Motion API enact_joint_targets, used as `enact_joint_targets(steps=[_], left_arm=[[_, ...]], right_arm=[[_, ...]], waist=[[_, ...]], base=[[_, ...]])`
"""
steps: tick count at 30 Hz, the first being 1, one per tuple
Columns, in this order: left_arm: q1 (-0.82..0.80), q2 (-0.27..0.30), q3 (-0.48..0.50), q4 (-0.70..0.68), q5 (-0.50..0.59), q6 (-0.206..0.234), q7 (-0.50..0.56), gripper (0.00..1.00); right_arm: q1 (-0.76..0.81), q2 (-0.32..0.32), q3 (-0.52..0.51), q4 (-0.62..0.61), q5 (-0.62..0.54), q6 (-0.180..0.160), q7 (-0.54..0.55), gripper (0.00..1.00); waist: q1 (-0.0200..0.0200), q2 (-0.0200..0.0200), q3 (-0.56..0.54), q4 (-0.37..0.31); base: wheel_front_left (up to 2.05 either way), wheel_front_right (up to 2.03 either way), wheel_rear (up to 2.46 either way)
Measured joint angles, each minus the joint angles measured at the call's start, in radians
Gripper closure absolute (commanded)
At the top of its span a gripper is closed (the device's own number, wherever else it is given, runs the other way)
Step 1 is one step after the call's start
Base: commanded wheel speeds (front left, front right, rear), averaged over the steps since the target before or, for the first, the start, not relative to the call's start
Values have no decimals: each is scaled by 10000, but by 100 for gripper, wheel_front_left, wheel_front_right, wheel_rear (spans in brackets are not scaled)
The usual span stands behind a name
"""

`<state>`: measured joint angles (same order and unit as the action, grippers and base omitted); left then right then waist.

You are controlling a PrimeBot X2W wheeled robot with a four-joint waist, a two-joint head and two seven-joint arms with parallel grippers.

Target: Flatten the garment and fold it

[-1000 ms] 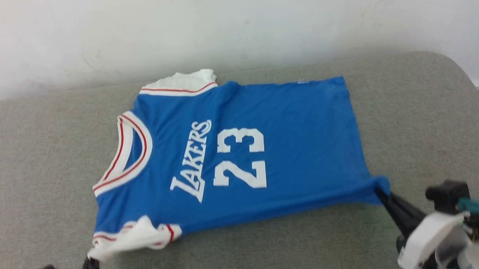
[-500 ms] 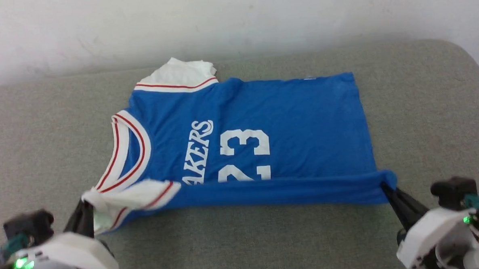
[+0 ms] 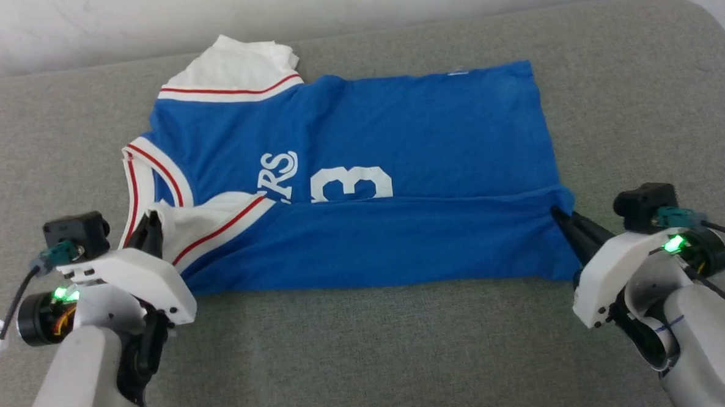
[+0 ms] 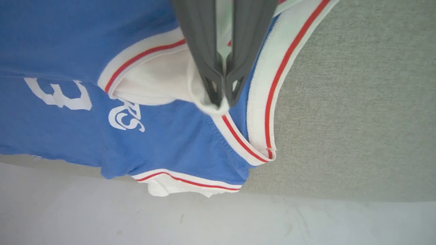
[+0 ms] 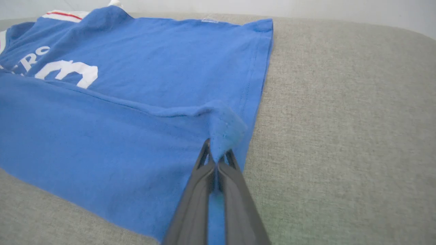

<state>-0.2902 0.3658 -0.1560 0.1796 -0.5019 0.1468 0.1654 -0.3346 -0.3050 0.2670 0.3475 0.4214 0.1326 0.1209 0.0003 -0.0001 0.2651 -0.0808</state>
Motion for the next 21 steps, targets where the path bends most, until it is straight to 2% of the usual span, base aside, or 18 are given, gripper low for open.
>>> enact_joint_targets(steps=[1, 2, 3, 4, 5, 6, 10, 14, 17, 21], left_arm=[[-88, -69, -23, 328, -13, -54, -63, 100], [-170, -148, -36, 633, -27, -96, -198, 100], [-257, -207, -33, 947, -104, -157, -253, 83], [-332, -251, -50, 1250, -153, -244, -272, 55], [-412, -301, -59, 1507, -182, -309, -372, 7], [-491, -341, -52, 1720, -238, -384, -474, 0], [-640, -355, 23, 2215, -395, -579, -840, 0], [-596, -157, 142, 2090, -537, -654, -788, 0], [-368, 238, 290, 1685, -688, -665, -301, 0], [268, 913, 334, 1032, -986, -665, 1254, 0]], right_arm=[[-127, -27, 205, 215, -67, 0, -79, 100], [-237, -13, 339, 447, -65, 0, -190, 87], [-342, 6, 483, 663, -54, 0, -267, 87], [-422, 6, 612, 861, -50, 0, -387, 34], [-487, 4, 690, 1049, -36, 0, -535, 0], [-538, 8, 765, 1202, 17, -2, -644, 0], [-553, 29, 863, 1358, 54, -8, -1868, 0], [-378, 73, 644, 1108, -125, -10, -3047, 0], [37, 88, 316, 744, -347, -10, -3430, 0], [708, 226, -163, 176, -679, -8, -3499, 0]], waist=[[0, 1, 54, -18], [1, 0, 91, -40], [0, 0, 107, -66], [0, 1, 103, -84], [-1, 0, 84, -90], [-2, 1, 54, -87], [-3, 2, -168, -45], [-3, 2, -524, -2], [-4, 2, -863, 18], [-6, 2, -1346, 3]], base=[[0, 0, 0], [0, 0, 0], [0, 0, 0], [0, 0, 0], [0, 0, 0], [0, 0, 0], [0, 0, 0], [0, 0, 0], [0, 0, 0], [0, 0, 0]])
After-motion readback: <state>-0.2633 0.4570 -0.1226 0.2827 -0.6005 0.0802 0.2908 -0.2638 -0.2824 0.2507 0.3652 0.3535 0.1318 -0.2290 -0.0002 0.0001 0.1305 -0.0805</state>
